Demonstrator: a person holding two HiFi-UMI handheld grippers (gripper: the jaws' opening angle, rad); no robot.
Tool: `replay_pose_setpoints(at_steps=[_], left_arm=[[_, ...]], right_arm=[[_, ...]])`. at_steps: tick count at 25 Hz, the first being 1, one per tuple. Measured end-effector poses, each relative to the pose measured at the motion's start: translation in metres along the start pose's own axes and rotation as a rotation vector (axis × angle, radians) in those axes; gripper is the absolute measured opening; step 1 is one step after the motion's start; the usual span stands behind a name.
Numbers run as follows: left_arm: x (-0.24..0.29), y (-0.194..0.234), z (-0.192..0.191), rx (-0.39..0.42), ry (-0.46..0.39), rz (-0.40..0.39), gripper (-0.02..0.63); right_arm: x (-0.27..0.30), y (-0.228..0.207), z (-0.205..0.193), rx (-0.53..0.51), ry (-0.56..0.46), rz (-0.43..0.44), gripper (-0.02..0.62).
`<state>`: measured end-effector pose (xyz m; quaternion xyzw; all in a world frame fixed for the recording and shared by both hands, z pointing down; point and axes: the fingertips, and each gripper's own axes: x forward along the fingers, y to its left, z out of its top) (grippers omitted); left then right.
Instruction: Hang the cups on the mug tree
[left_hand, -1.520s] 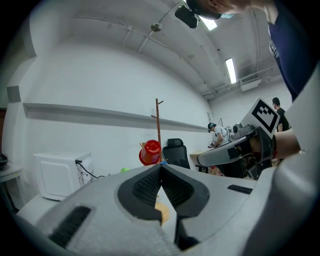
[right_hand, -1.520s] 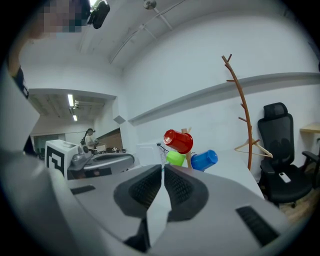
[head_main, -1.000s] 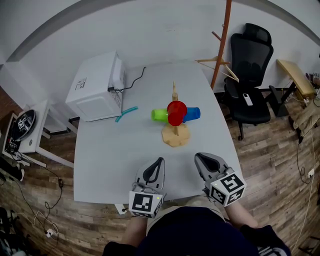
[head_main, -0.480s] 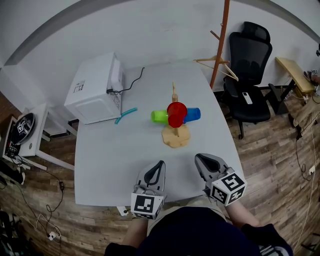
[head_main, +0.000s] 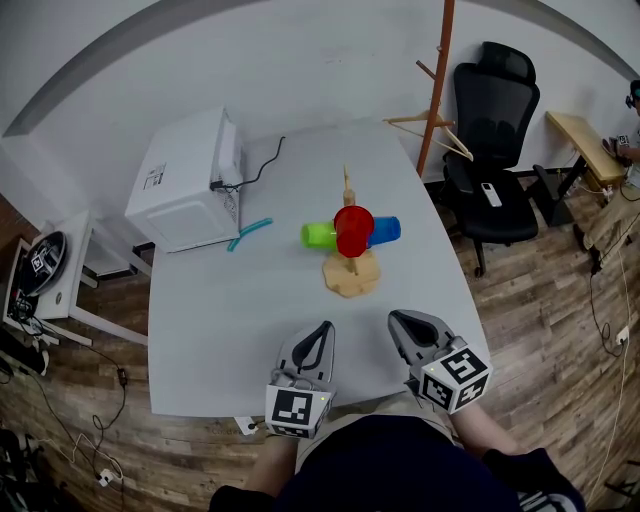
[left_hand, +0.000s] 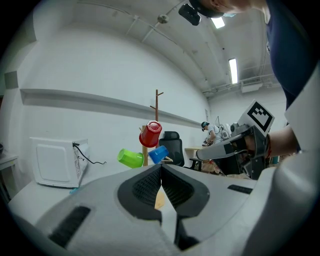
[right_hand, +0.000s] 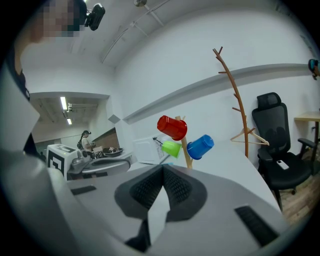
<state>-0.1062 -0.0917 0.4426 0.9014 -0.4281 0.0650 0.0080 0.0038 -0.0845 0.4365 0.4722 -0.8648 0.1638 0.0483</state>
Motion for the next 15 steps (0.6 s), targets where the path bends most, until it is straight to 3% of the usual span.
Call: replay_pose_setpoints(at_steps=[15], left_arm=[[0.0019,-0.0004,-0.0019,-0.011,-0.003,-0.011,0.020]], right_arm=[[0.0014,0.0009,-0.0001,-0.011,0.000,-0.012,0.028]])
